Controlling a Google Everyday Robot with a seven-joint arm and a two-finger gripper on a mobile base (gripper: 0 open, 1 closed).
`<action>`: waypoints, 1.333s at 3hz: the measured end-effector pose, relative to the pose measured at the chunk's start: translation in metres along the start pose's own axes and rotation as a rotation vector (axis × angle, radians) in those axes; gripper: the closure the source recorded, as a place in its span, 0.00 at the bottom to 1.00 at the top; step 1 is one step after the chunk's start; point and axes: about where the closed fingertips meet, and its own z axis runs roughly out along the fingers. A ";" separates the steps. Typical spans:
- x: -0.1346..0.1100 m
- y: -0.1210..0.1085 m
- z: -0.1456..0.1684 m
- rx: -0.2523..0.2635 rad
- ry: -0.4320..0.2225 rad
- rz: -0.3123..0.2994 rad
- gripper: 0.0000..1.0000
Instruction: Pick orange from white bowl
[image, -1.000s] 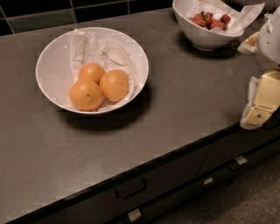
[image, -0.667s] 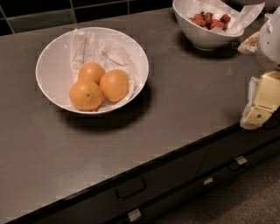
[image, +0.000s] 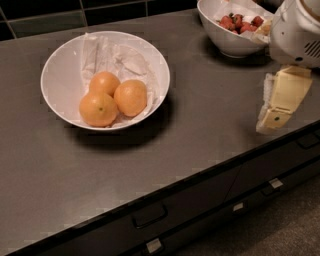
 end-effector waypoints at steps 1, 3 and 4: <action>-0.039 -0.007 -0.005 0.018 -0.047 -0.102 0.00; -0.079 -0.006 -0.005 -0.033 -0.178 -0.233 0.00; -0.112 -0.009 0.007 -0.070 -0.186 -0.332 0.00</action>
Offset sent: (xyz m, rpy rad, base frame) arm 0.0081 0.1188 0.0213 0.2119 0.0406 0.5184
